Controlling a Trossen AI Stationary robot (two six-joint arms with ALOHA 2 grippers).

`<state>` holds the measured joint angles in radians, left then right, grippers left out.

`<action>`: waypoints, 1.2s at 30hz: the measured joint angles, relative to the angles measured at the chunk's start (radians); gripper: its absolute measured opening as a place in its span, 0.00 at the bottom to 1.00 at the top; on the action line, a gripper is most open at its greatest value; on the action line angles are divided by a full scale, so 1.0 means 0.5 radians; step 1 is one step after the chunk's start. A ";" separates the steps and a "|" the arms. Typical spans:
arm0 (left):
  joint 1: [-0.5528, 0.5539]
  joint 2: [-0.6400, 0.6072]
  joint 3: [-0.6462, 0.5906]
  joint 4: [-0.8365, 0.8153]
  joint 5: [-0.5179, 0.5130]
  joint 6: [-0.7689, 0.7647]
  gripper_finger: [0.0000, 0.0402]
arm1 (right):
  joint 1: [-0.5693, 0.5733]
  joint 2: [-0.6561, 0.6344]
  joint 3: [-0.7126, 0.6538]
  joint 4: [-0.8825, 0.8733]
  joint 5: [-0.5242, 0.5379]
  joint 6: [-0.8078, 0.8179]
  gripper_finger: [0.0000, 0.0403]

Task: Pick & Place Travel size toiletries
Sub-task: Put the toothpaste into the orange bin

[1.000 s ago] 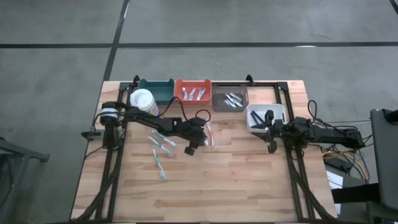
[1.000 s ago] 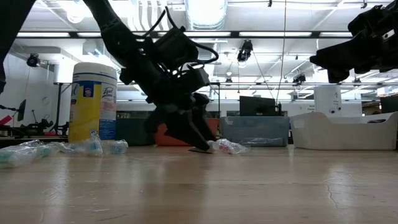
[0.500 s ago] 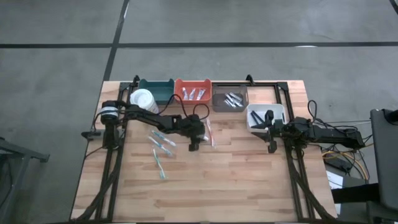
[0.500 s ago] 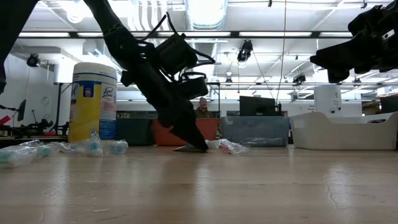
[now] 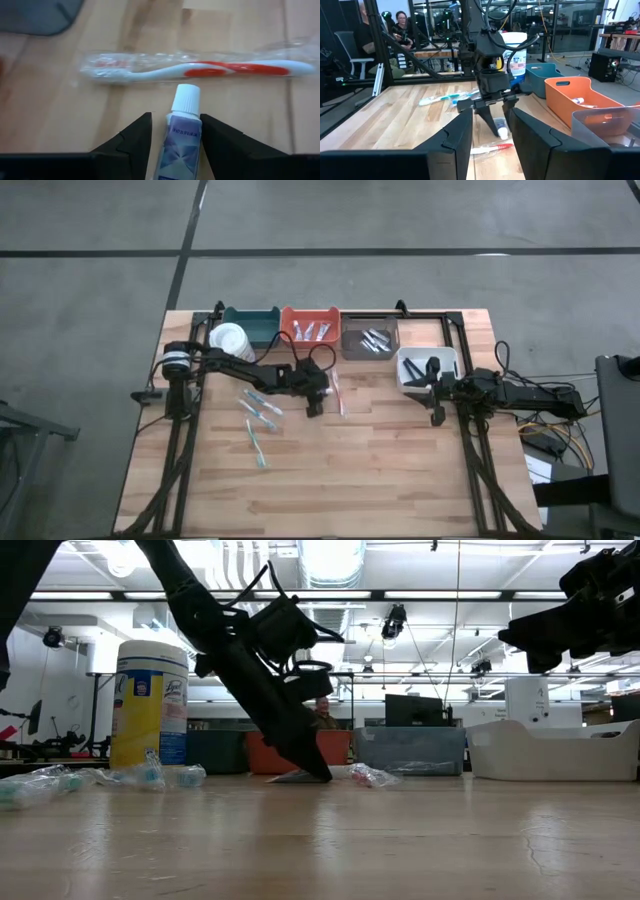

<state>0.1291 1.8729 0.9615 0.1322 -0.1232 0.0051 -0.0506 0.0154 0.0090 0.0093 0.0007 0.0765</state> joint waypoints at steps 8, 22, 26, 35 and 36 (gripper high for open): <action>0.000 0.000 0.000 0.039 -0.124 -0.022 0.37 | 0.000 0.000 0.000 0.000 0.000 0.001 0.29; -0.001 0.000 -0.001 0.103 -0.124 -0.079 0.27 | 0.000 0.000 0.000 0.000 0.000 0.003 0.32; -0.002 0.000 0.002 0.197 -0.124 -0.094 0.27 | 0.000 0.000 0.000 0.000 0.000 0.003 0.32; 0.001 -0.024 0.146 0.208 -0.124 0.112 0.27 | 0.000 0.001 0.000 0.000 0.000 0.002 0.29; 0.002 -0.024 0.162 0.210 -0.124 0.149 0.27 | 0.000 0.001 0.000 0.000 0.000 0.004 0.29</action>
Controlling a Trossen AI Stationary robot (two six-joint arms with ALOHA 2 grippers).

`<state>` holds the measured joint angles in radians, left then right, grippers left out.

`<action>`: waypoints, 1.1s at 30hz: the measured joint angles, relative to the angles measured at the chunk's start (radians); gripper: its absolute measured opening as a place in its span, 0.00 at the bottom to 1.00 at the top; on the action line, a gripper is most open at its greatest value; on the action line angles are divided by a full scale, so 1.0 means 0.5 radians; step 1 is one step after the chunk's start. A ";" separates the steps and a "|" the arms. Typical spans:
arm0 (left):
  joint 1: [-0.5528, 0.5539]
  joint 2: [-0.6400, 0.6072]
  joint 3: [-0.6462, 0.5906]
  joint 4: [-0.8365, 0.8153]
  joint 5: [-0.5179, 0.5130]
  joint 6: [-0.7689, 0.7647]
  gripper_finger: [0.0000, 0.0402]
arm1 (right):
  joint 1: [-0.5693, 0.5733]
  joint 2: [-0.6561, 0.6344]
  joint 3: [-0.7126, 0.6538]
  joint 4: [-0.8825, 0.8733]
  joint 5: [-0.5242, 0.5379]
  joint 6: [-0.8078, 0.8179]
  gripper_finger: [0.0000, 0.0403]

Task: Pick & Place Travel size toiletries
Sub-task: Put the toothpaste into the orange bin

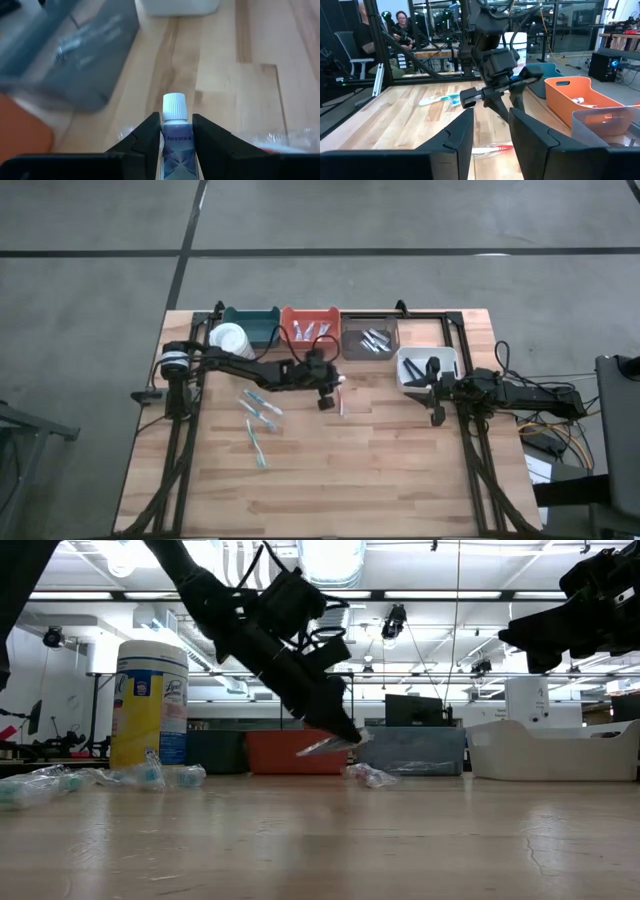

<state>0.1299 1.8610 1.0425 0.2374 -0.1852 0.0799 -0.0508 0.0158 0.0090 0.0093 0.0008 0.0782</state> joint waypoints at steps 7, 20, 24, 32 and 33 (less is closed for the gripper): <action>0.001 0.000 0.072 0.001 0.000 0.198 0.27 | 0.000 0.000 0.000 0.000 0.000 -0.004 0.30; 0.035 -0.209 0.101 -0.031 0.000 0.015 0.27 | 0.000 -0.001 0.000 0.000 0.001 -0.001 0.32; 0.054 -0.292 0.101 -0.034 -0.027 -0.032 0.27 | 0.000 0.000 0.000 0.000 0.000 -0.001 0.31; 0.061 -0.392 0.104 -0.025 -0.411 -0.055 0.27 | 0.000 -0.001 0.000 0.000 0.000 -0.004 0.29; 0.065 -0.394 0.113 -0.027 -0.448 -0.055 0.27 | 0.000 -0.001 0.000 0.000 0.000 -0.001 0.29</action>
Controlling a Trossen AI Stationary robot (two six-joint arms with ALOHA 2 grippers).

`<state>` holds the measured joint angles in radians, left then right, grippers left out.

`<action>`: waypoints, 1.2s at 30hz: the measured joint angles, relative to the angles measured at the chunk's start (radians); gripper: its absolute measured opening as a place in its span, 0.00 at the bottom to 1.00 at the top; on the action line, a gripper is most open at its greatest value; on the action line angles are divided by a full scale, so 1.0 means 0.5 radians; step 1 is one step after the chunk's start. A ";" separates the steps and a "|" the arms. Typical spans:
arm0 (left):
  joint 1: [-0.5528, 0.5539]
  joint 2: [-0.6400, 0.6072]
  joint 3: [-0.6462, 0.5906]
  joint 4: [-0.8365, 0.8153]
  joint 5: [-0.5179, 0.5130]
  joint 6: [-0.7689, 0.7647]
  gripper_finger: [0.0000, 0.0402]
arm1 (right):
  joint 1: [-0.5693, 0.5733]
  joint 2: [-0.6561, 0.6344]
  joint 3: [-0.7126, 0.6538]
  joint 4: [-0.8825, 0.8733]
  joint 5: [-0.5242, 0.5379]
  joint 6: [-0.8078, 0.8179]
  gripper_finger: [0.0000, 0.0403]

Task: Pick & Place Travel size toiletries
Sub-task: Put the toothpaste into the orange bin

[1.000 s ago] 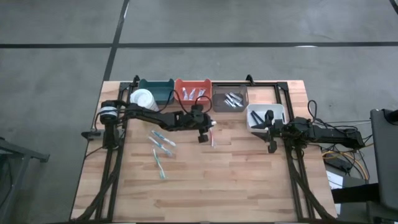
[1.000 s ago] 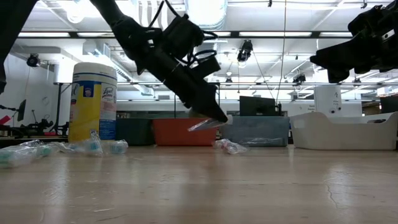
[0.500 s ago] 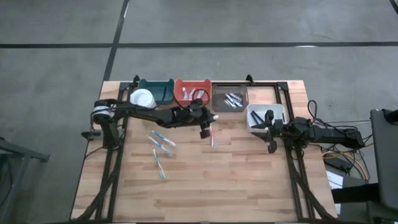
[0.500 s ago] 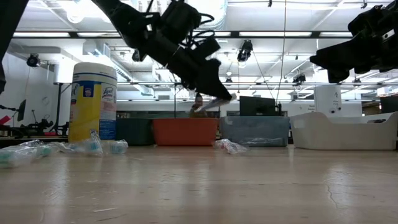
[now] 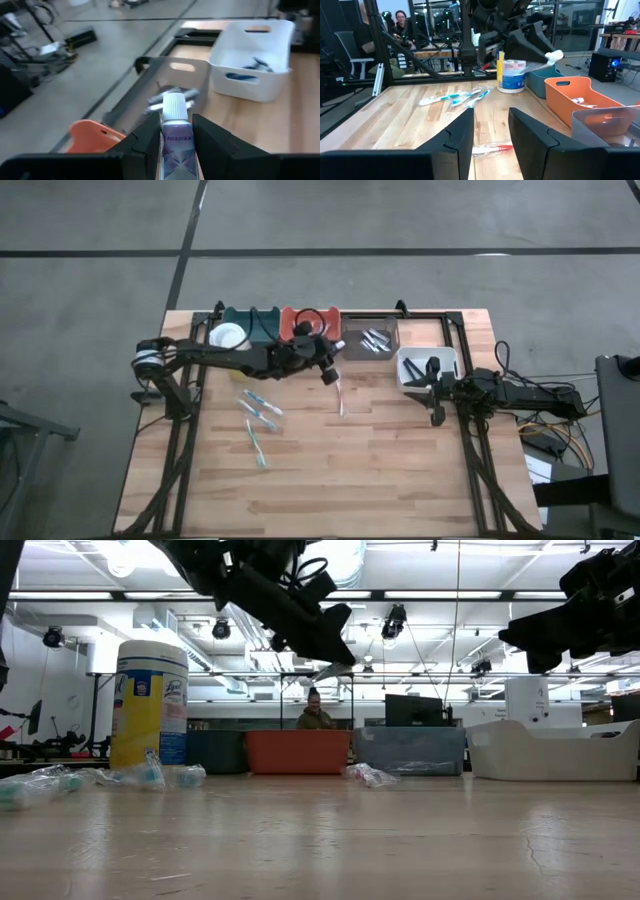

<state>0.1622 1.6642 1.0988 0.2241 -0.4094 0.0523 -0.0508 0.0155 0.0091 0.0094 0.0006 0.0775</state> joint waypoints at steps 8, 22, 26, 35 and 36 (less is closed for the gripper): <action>0.073 -0.002 0.047 -0.006 -0.080 -0.031 0.27 | 0.000 0.000 0.000 0.000 0.000 -0.002 0.31; 0.478 -0.002 0.054 -0.031 -0.126 -0.078 0.27 | 0.000 0.000 0.000 0.000 0.000 -0.002 0.30; 0.576 -0.002 0.053 -0.031 -0.125 -0.089 0.27 | 0.000 0.000 0.000 0.000 0.000 0.000 0.29; 0.660 0.040 0.051 -0.030 -0.121 -0.111 0.27 | 0.000 0.000 0.000 0.000 0.000 0.000 0.30; 0.663 0.054 0.049 -0.031 -0.120 -0.111 0.27 | 0.000 0.000 0.000 0.000 0.000 -0.002 0.31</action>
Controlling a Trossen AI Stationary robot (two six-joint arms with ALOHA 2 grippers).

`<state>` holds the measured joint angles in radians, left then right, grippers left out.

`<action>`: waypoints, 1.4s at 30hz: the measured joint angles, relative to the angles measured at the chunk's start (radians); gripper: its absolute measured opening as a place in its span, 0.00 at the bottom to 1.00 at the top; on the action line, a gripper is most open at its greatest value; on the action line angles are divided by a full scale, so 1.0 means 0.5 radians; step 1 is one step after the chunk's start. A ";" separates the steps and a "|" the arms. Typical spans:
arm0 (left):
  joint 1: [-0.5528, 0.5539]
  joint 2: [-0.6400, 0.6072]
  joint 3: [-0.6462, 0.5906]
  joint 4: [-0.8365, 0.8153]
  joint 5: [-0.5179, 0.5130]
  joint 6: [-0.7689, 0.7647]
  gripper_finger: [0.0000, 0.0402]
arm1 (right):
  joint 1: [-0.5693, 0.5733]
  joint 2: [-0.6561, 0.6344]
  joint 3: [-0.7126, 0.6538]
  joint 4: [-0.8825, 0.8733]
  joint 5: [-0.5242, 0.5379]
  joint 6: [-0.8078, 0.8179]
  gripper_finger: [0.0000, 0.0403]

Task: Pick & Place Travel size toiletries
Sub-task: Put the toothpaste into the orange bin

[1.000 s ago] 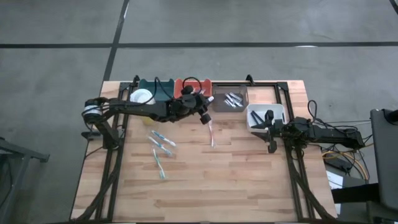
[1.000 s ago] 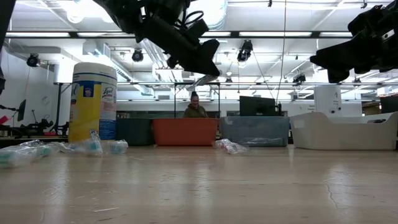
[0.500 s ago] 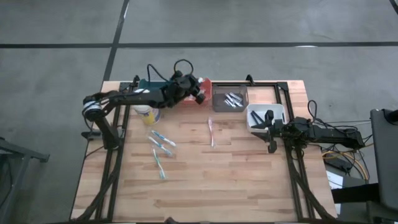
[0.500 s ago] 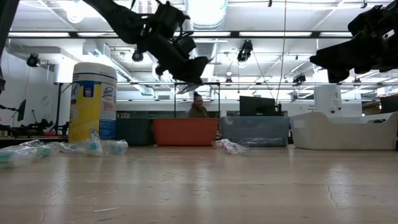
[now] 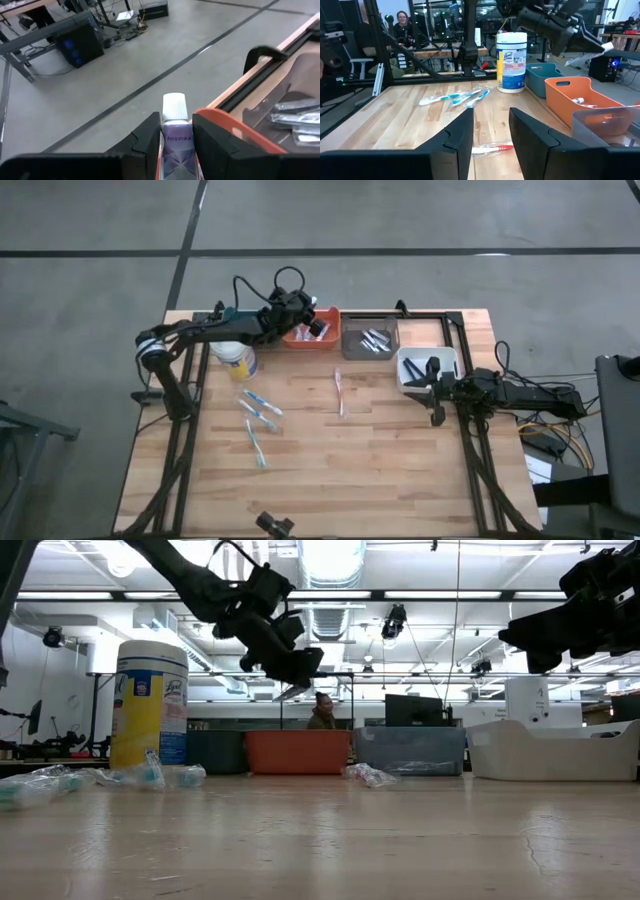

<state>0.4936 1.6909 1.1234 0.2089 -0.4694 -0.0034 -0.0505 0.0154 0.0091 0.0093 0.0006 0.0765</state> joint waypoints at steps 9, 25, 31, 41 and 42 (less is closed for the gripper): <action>0.015 0.118 -0.001 0.000 0.000 0.008 0.27 | -0.001 0.000 0.000 0.000 0.000 0.001 0.32; 0.048 0.237 -0.077 -0.010 -0.005 -0.090 0.27 | 0.000 0.000 0.000 0.000 0.001 0.002 0.29; 0.048 0.237 -0.136 -0.018 -0.006 -0.180 0.27 | 0.000 0.000 0.000 0.000 0.000 0.000 0.31; 0.048 0.237 -0.138 0.000 -0.005 -0.222 0.30 | -0.001 0.000 0.000 0.000 0.000 0.000 0.32; 0.048 0.237 -0.138 0.000 -0.006 -0.222 0.31 | 0.000 0.000 0.000 0.001 0.000 0.000 0.31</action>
<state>0.5175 1.8095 1.0542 0.2091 -0.4723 -0.1146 -0.0505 0.0154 0.0090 0.0097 0.0006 0.0765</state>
